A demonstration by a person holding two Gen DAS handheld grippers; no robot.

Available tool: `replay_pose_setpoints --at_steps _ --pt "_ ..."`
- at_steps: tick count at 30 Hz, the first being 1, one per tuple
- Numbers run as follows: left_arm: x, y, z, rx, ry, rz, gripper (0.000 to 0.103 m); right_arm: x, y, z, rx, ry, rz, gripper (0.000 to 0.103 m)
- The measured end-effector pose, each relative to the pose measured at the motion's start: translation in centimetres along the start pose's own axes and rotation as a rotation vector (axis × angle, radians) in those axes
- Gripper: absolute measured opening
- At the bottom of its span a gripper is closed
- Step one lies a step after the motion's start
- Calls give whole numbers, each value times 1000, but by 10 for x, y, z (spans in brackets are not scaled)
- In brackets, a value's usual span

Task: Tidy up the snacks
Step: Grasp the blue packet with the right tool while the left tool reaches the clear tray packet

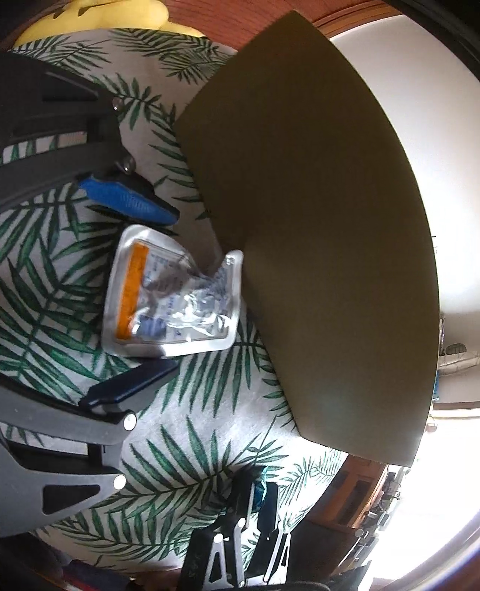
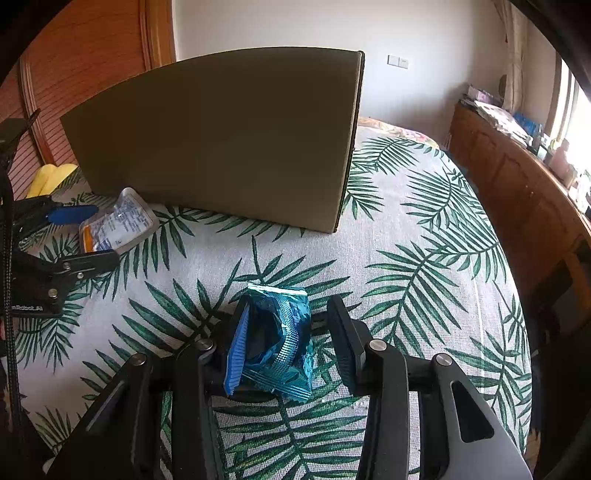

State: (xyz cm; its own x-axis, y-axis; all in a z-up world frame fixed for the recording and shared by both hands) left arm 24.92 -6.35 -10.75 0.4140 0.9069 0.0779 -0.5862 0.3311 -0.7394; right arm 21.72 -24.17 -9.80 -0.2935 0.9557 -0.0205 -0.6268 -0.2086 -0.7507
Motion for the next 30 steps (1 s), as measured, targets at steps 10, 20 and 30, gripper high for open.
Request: replay_pose_setpoints --at_steps 10,20,30 --pt "6 -13 -24 24 24 87 90 -1 0 -1 0 -2 -3 41" --pt "11 -11 -23 24 20 98 92 -2 0 -1 1 -2 -5 41" --pt "5 -5 -6 -5 58 61 65 -2 0 -1 1 -1 -5 41"
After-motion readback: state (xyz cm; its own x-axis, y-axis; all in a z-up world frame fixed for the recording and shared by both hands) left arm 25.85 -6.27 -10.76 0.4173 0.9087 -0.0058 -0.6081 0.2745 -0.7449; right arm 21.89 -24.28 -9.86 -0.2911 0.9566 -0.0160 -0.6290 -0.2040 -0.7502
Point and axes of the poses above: each gripper's, at about its wrist camera, not at the fingertips, and z roughly against the way its jaws point, x to its left, y to its underside, the point moved 1 cm from there along -z, roughly the way its jaws point, and after that the axes turned 9 degrees about -x, right-handed, at the moved point
